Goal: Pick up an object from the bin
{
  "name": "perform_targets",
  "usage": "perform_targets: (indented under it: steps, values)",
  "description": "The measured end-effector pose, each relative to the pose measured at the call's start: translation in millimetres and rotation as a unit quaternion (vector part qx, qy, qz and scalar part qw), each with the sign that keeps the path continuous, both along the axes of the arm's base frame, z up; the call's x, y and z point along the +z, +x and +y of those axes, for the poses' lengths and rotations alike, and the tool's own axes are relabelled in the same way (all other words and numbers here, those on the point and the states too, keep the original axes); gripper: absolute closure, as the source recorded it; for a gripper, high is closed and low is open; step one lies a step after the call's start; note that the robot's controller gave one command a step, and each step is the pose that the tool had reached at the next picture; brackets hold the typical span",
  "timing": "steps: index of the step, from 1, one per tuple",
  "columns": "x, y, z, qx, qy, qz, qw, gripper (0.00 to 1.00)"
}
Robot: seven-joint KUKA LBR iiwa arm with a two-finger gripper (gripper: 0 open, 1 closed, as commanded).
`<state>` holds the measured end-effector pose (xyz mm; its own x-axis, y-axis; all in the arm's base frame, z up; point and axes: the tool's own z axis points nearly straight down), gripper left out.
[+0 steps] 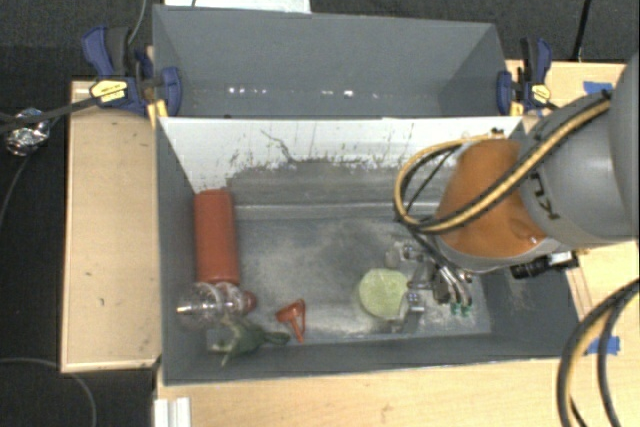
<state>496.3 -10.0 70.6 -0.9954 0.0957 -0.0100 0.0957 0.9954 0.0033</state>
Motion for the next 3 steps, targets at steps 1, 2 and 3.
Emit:
perform_targets:
  steps: [1,2,3]
  values:
    - [-0.4,0.8,-10.2,-0.017,-0.001,-0.0005,0.9999,1.0]
    - [-0.4,0.8,-10.3,-0.016,-0.001,-0.0005,0.9999,1.0]
    - [-0.3,1.2,-11.4,-0.014,-0.001,-0.0008,0.9999,1.0]
